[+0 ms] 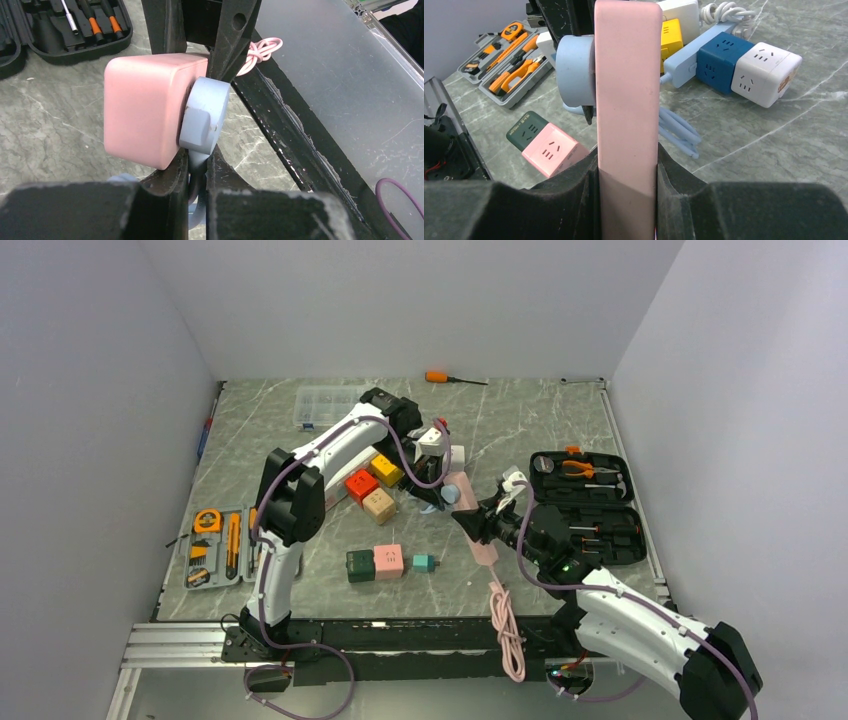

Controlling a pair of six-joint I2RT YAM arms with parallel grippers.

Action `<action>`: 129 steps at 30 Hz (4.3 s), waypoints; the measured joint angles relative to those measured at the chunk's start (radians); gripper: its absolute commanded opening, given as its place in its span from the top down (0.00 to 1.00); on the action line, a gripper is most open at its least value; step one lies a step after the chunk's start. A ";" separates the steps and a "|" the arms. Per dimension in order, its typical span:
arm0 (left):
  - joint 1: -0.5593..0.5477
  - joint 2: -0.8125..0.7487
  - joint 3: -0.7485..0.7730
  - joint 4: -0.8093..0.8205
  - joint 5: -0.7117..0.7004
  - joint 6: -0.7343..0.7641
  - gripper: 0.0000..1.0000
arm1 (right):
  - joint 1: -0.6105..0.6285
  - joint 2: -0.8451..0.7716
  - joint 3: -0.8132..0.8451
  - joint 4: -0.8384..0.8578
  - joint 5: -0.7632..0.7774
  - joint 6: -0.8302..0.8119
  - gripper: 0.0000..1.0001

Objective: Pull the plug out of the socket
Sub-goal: Remove the plug from the socket, then place the socket at the center of the board.

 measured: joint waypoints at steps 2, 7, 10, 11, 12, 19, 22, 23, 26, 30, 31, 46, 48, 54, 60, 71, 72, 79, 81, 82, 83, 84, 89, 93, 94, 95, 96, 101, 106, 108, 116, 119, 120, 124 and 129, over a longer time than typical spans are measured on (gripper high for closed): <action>0.000 0.000 0.000 0.000 -0.001 0.002 1.00 | 0.000 0.002 0.000 0.000 0.000 0.001 1.00; 0.000 0.000 -0.003 -0.002 -0.003 0.019 1.00 | 0.000 0.004 0.000 -0.003 0.000 -0.001 0.70; 0.000 0.000 -0.003 -0.002 -0.011 0.026 1.00 | 0.000 0.019 0.005 -0.004 -0.011 -0.006 0.63; 0.000 0.000 -0.003 -0.002 -0.018 0.027 1.00 | -0.003 0.036 0.016 -0.013 -0.020 -0.009 0.62; 0.000 0.000 -0.003 -0.002 -0.024 0.028 1.00 | -0.004 0.051 0.027 -0.019 -0.030 -0.012 0.62; -0.012 0.000 -0.002 -0.014 -0.043 0.029 1.00 | -0.014 0.134 0.100 -0.021 -0.079 -0.031 0.63; -0.012 0.000 -0.002 -0.017 -0.046 0.029 1.00 | -0.015 0.135 0.100 -0.021 -0.084 -0.031 0.64; -0.012 0.000 -0.002 -0.018 -0.046 0.029 1.00 | -0.016 0.135 0.100 -0.021 -0.085 -0.031 0.63; -0.011 0.000 -0.002 -0.021 -0.046 0.030 1.00 | -0.017 0.135 0.100 -0.021 -0.092 -0.030 0.60; -0.011 0.000 0.002 -0.028 -0.051 0.030 1.00 | -0.019 0.135 0.100 -0.023 -0.113 -0.029 0.53; -0.012 0.000 0.004 -0.030 -0.053 0.030 1.00 | -0.019 0.135 0.100 -0.023 -0.120 -0.027 0.52; -0.008 0.000 0.020 -0.053 -0.079 0.026 1.00 | -0.024 0.169 0.142 -0.077 -0.150 -0.036 0.52; -0.008 0.000 0.024 -0.055 -0.082 0.026 1.00 | -0.024 0.169 0.142 -0.077 -0.153 -0.034 0.57; -0.009 0.000 0.027 -0.061 -0.087 0.026 1.00 | -0.028 0.176 0.143 -0.080 -0.164 -0.018 0.89; -0.006 0.000 0.027 -0.065 -0.094 0.026 1.00 | -0.029 0.185 0.150 -0.089 -0.171 -0.018 0.98; 0.001 -0.006 0.017 -0.037 -0.106 0.039 1.00 | -0.025 0.214 0.165 -0.104 -0.109 0.008 1.00; 0.003 -0.013 0.004 -0.026 -0.109 0.043 1.00 | -0.025 0.223 0.168 -0.106 -0.106 0.014 1.00; 0.009 -0.114 -0.127 0.072 -0.132 0.093 1.00 | -0.024 0.240 0.170 -0.100 -0.130 0.035 1.00; 0.009 -0.143 -0.165 0.103 -0.135 0.106 1.00 | -0.027 0.240 0.170 -0.097 -0.146 0.038 1.00; 0.009 -0.153 -0.179 0.116 -0.136 0.110 1.00 | -0.029 0.240 0.170 -0.097 -0.153 0.040 1.00; 0.008 -0.160 -0.192 0.128 -0.135 0.113 1.00 | -0.033 0.240 0.170 -0.097 -0.163 0.041 1.00; 0.008 -0.167 -0.203 0.139 -0.135 0.114 1.00 | -0.036 0.241 0.170 -0.097 -0.172 0.041 1.00; 0.008 -0.189 -0.239 0.172 -0.138 0.123 1.00 | -0.051 0.257 0.170 -0.087 -0.211 0.042 1.00; 0.003 -0.198 -0.252 0.203 -0.145 0.124 1.00 | -0.079 0.272 0.170 -0.077 -0.246 0.042 1.00; 0.002 -0.200 -0.256 0.206 -0.150 0.126 1.00 | -0.085 0.277 0.170 -0.076 -0.238 0.040 1.00; 0.000 -0.208 -0.267 0.178 -0.152 0.132 1.00 | -0.106 0.284 0.170 -0.081 -0.189 0.045 1.00; -0.010 -0.225 -0.286 0.138 -0.157 0.136 1.00 | -0.154 0.307 0.170 -0.088 -0.113 0.049 1.00; -0.066 -0.278 -0.303 0.052 -0.166 0.143 1.00 | -0.239 0.363 0.170 -0.126 0.101 0.048 1.00; -0.080 -0.287 -0.303 0.012 -0.168 0.150 1.00 | -0.238 0.363 0.170 -0.128 0.129 0.048 1.00; -0.079 -0.286 -0.301 0.006 -0.171 0.150 1.00 | -0.239 0.363 0.171 -0.129 0.137 0.048 1.00; -0.018 -0.112 -0.031 -0.031 -0.182 0.073 1.00 | -0.257 0.397 0.261 -0.172 0.187 0.048 1.00; 0.023 -0.073 0.013 0.023 -0.193 0.010 1.00 | -0.271 0.460 0.341 -0.180 0.217 0.047 1.00; 0.035 -0.071 0.014 0.052 -0.204 -0.016 1.00 | -0.276 0.489 0.371 -0.182 0.227 0.048 1.00; 0.055 -0.070 0.017 0.149 -0.260 -0.101 1.00 | -0.293 0.600 0.473 -0.185 0.266 0.053 1.00; 0.057 -0.079 0.004 0.259 -0.336 -0.187 1.00 | -0.309 0.681 0.528 -0.214 0.326 0.051 1.00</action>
